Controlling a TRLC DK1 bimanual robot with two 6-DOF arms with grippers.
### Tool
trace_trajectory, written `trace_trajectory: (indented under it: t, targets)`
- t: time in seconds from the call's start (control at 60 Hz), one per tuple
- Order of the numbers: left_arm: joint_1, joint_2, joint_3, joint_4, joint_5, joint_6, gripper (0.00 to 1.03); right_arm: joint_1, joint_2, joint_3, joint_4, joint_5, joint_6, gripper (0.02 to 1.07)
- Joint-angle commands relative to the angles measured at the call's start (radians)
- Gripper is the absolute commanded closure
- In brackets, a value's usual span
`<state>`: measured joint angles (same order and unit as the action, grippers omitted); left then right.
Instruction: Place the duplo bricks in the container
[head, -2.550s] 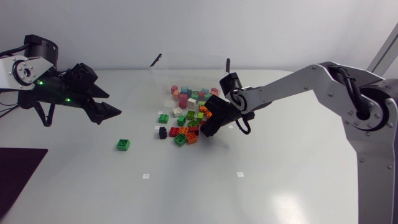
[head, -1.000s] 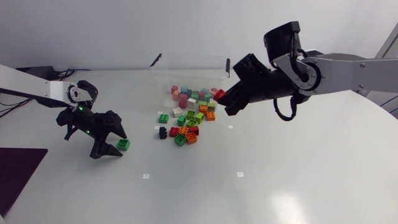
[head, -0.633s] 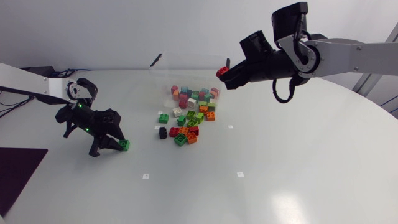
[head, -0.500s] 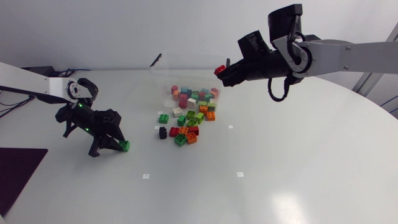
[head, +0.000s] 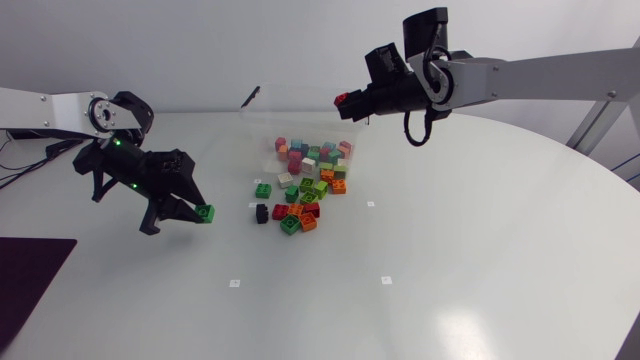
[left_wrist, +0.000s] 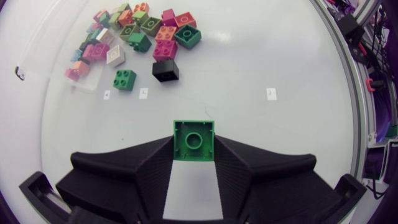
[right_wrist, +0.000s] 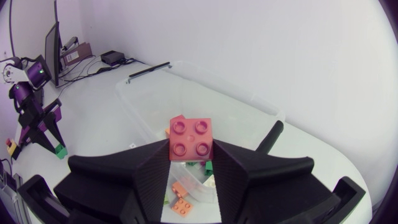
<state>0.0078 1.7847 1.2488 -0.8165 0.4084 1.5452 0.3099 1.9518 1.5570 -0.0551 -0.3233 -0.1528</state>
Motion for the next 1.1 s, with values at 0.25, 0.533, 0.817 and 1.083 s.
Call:
trace_trajectory:
  t: [0.25,0.533,0.817,1.083]
  targets:
    - [-0.080,-0.082,0.104,-0.015,0.081,-0.169,0.77,0.031,0.144,0.158,-0.008,0.046,0.047,0.81]
    - [-0.124,-0.045,0.204,0.162,0.127,-0.451,0.77,0.047,0.162,0.207,-0.031,0.081,0.048,0.31]
    - [-0.177,0.042,0.347,0.339,0.125,-0.728,0.77,0.028,0.042,0.114,-0.035,0.079,0.056,0.18]
    - [-0.221,0.182,0.551,0.407,0.076,-0.898,0.77,0.024,-0.110,-0.083,-0.015,0.079,0.070,0.18]
